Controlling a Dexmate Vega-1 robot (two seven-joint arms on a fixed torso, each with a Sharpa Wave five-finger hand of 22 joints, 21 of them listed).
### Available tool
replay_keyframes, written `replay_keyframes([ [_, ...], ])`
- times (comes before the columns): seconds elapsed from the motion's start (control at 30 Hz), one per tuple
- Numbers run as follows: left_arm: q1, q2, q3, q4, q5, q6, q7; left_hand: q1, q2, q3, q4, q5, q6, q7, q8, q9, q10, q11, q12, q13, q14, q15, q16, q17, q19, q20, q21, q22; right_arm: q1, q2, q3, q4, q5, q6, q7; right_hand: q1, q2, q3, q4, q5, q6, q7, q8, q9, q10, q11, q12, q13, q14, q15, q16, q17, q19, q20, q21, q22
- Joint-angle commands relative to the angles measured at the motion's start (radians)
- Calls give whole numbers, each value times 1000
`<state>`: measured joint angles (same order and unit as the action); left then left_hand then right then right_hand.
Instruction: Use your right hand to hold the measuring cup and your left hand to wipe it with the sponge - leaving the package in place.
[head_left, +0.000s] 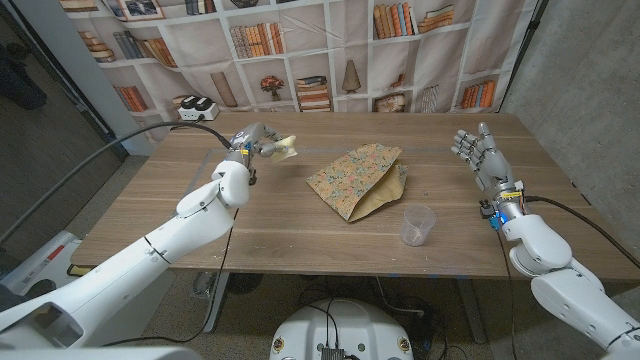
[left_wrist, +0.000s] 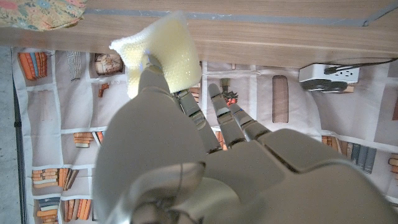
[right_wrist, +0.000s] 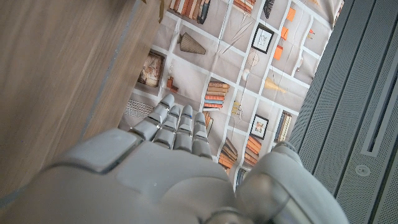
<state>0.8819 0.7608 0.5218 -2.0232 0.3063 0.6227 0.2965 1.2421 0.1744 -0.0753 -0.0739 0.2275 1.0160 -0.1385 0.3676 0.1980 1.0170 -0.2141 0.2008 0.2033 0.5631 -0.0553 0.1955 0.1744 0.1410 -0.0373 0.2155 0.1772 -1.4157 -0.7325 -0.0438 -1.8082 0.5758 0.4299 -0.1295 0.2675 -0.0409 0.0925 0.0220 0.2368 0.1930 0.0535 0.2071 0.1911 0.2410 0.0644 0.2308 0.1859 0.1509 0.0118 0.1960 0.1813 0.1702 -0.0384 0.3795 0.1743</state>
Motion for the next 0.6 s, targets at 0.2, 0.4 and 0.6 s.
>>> replay_keyframes([
  [0.2,14,-75,-34,18,-164,-170,93,2,-3,7,8,-2,1,2,6,1,2,1,-5,1,9,-141,-2,4,1,-25,-4,3,-160,-4,133,21,-39,94,74,12,-1,-1,-9,4,17,-18,1,1,21,-9,6,2,19,-15,2,2,29,-51,-4,2],
  [0.4,-19,-103,-13,45,-181,-214,96,2,-4,8,10,-4,2,4,7,0,2,1,-6,1,8,-140,-3,4,0,-24,-6,3,-200,17,154,10,-88,115,66,16,-2,-1,-12,5,23,-20,3,1,27,-14,7,2,25,-14,3,1,34,-51,-6,2],
  [0.6,-79,-137,36,93,-174,-273,81,2,-6,10,12,-6,6,3,8,0,2,1,-6,1,9,-139,-4,4,-3,-22,-7,3,-247,27,184,-16,-180,122,45,36,20,12,-19,8,31,-21,5,1,32,-14,7,2,27,-15,2,1,38,-51,-11,2],
])
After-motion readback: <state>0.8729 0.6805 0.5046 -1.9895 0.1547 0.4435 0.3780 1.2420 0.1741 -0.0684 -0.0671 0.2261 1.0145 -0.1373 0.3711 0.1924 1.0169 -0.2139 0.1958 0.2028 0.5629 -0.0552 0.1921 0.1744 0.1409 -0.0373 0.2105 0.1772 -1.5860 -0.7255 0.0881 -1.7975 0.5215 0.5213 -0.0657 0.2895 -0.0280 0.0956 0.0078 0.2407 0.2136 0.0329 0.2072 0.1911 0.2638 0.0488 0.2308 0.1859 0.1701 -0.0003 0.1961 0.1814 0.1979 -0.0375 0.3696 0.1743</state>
